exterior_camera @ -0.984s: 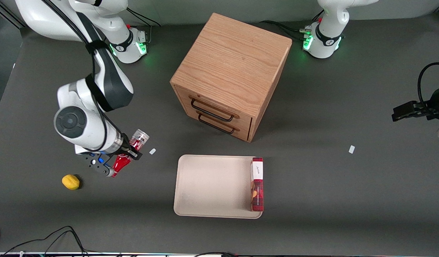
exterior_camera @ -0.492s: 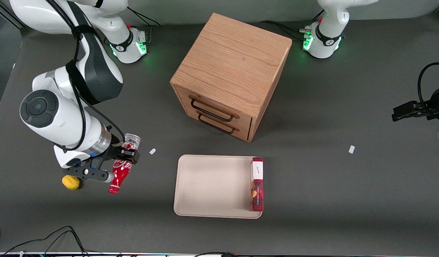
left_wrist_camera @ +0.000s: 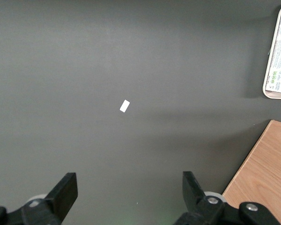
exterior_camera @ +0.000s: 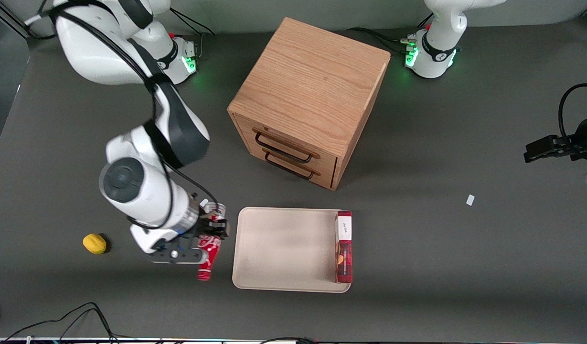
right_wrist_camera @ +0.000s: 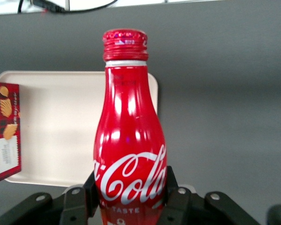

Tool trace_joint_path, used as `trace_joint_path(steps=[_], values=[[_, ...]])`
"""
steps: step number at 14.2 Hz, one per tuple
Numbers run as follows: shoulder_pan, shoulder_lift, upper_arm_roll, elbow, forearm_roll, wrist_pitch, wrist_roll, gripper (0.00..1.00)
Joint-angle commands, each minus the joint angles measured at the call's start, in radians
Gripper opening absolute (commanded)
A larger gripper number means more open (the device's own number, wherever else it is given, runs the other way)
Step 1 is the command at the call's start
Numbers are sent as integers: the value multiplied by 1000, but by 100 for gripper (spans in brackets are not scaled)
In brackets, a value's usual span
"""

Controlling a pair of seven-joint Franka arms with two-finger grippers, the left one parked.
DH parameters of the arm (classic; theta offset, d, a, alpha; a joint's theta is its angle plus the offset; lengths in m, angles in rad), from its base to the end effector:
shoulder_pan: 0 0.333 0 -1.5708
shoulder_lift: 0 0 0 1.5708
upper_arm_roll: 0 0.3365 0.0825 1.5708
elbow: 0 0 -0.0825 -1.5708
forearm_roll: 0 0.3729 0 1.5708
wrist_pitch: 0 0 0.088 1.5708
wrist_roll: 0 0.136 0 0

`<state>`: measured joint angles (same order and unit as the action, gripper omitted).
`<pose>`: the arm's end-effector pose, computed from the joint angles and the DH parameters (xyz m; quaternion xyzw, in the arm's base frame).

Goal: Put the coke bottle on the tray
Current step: 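Lift the bottle upright with the right gripper, then carry the bottle over the cream tray and lower it upright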

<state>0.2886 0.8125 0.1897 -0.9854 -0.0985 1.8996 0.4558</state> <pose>0.7226 0.3045 0.3803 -0.9982 0.0085 -0.0418 0.0429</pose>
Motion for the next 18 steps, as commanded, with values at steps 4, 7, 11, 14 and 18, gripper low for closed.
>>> trace_joint_path(steps=[4,7,11,14,18], values=[[50,200,-7,74,-15,131,-34,21],[53,260,-6,73,-12,199,-17,34],[50,306,-7,70,-13,262,-17,46],[41,317,-9,70,-13,277,-23,55],[40,336,-9,65,-15,311,-20,76]])
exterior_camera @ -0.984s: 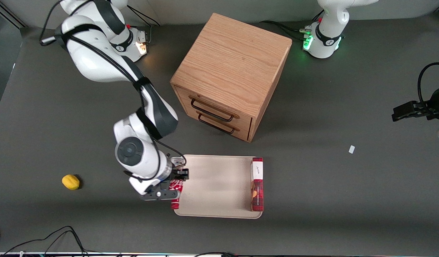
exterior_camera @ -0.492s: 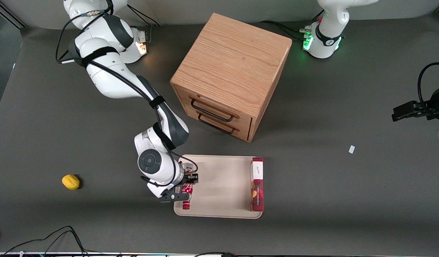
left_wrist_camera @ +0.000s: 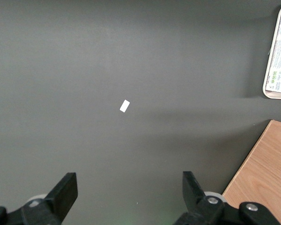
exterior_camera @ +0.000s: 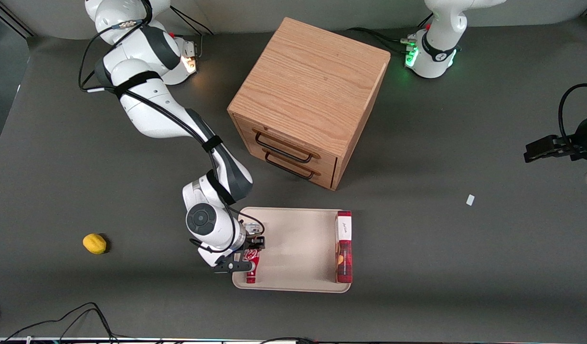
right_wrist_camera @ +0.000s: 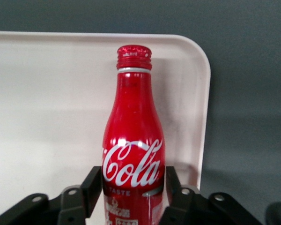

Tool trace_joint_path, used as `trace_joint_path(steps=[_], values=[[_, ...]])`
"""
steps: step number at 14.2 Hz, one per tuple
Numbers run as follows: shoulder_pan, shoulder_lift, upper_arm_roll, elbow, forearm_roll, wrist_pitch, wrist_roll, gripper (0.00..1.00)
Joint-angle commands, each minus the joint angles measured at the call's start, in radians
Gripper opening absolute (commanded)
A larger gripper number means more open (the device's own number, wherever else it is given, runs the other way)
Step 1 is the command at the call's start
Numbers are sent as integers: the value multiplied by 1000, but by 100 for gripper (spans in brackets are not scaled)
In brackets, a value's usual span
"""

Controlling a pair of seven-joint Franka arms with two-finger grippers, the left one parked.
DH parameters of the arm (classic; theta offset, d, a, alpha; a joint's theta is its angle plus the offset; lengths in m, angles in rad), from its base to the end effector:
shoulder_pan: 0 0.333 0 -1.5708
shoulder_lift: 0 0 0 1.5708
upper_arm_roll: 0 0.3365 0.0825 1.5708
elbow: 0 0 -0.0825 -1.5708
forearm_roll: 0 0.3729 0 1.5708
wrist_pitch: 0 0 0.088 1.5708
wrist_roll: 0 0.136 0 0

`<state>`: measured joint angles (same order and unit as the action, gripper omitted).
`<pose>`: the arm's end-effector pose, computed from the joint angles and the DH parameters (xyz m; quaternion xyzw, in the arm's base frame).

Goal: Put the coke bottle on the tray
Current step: 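Carry the bottle over the cream tray and lower it upright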

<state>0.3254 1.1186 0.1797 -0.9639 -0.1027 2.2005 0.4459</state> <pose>0.7359 0.3362 0.1770 -0.9972 -0.0019 -0.0430 0.0604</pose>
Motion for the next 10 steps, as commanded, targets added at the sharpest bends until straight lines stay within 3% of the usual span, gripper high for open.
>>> trace_joint_path(steps=[1,5,6,7,10], values=[[3,30,1,34,-11,19,-10,79],[3,24,0,25,-12,36,-9,83],[3,20,0,25,-12,36,-9,96],[3,14,0,25,-12,34,-9,100],[-17,-40,12,25,-11,16,-7,100]])
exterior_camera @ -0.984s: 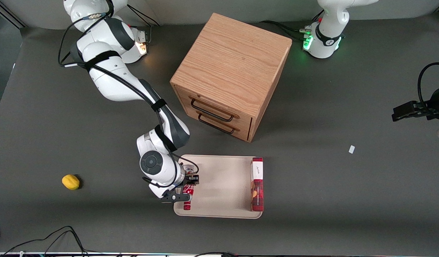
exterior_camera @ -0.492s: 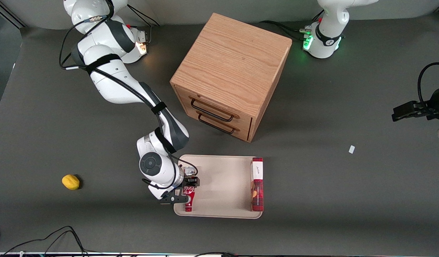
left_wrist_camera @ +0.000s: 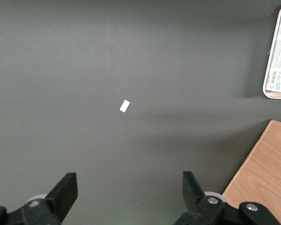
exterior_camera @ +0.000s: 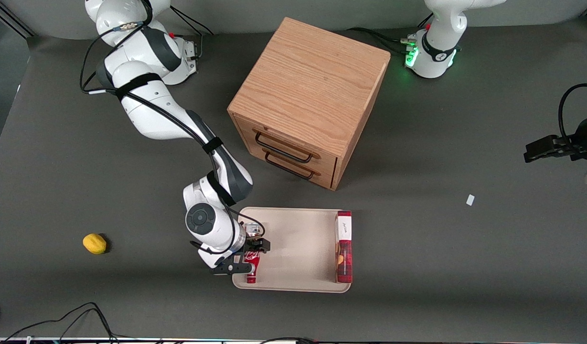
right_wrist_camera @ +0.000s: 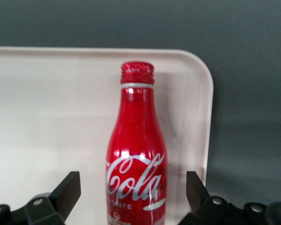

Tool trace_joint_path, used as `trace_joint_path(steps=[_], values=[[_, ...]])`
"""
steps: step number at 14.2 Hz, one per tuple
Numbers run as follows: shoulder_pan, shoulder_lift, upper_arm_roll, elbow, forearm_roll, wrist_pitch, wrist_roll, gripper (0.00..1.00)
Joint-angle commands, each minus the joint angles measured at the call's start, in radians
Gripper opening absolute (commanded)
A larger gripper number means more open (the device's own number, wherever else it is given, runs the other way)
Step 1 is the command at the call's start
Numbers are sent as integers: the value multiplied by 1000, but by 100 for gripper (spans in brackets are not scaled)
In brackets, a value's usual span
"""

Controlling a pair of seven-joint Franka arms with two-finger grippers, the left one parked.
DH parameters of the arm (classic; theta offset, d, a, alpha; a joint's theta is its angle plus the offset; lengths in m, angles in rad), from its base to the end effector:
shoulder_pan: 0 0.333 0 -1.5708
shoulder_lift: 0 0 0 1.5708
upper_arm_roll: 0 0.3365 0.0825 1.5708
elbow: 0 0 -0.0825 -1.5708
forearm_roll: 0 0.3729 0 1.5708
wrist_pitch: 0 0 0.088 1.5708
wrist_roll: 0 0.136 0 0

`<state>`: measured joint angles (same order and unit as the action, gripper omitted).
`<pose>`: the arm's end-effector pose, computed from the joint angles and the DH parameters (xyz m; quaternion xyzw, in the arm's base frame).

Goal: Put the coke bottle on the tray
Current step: 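Carry the bottle over the cream tray and lower it upright, then open the right gripper to release the bottle on the tray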

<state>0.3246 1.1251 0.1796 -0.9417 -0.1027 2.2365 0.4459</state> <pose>0.7446 0.3373 0.1860 -0.9953 0.0007 -0.0663 0.0712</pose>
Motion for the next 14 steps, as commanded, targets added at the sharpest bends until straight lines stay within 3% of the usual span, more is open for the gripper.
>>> trace_joint_path(steps=[1,6,8,14], values=[[-22,-71,15,3,-9,-53,-9,100],[-96,-247,37,-55,11,-175,-88,100],[-128,-322,34,-127,47,-181,-163,100],[-165,-767,-97,-642,162,-204,-341,100]])
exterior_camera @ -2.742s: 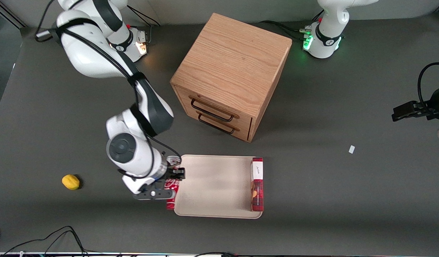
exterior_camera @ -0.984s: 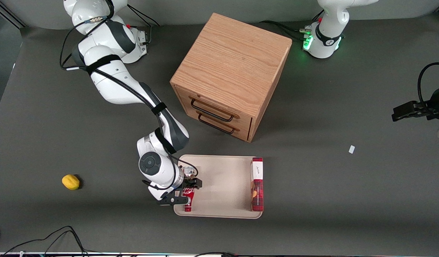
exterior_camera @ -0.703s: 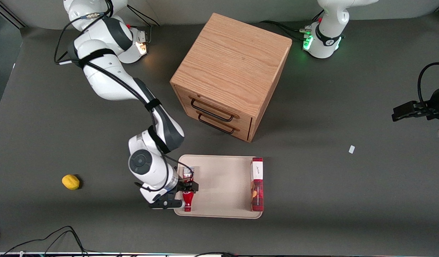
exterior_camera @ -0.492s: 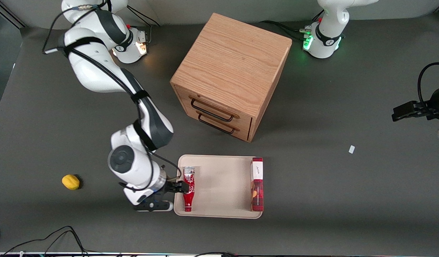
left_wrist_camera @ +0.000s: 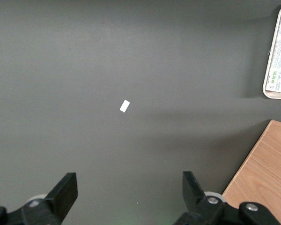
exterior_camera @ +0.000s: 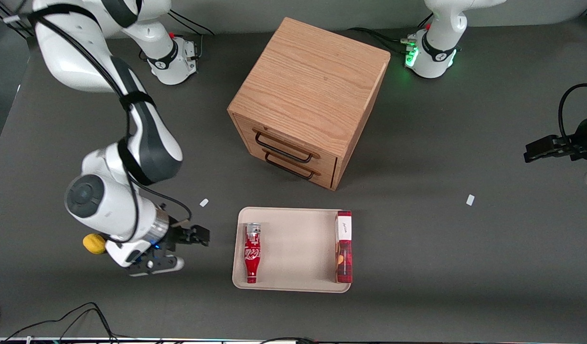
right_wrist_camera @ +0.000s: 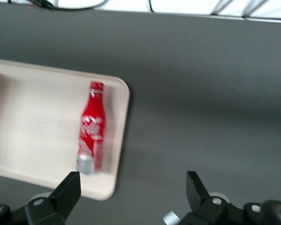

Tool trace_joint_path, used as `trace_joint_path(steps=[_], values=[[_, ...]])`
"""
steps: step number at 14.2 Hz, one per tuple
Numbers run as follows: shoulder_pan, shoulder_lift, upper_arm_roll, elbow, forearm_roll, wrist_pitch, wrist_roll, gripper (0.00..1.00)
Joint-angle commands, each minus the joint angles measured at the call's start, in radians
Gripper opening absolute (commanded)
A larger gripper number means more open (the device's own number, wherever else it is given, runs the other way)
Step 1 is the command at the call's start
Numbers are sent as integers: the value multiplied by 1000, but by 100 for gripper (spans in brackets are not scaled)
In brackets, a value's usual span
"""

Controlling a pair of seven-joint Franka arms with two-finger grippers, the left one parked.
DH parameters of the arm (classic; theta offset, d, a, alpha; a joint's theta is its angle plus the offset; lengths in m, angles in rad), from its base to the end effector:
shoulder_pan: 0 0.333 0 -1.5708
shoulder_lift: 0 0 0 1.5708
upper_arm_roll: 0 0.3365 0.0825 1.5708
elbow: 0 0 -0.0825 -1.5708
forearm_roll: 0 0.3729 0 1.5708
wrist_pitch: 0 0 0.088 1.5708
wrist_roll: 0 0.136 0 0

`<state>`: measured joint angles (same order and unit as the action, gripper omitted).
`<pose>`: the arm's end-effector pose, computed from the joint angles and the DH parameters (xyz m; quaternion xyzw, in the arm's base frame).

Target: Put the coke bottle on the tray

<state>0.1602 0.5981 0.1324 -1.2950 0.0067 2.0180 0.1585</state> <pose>0.7159 0.1931 0.4037 -0.9958 -0.0518 -0.0543 0.0530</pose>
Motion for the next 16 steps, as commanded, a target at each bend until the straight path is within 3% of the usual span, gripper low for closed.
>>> trace_joint_path(steps=[1,4,7,11,16], values=[[-1,-318,-69,-375,53,15,-56,100],[-1,-556,-131,-602,55,-5,-50,100],[-1,-751,-169,-724,58,-82,-47,100],[-1,-877,-208,-707,58,-232,-39,100],[-2,-848,-214,-600,18,-341,-30,100]])
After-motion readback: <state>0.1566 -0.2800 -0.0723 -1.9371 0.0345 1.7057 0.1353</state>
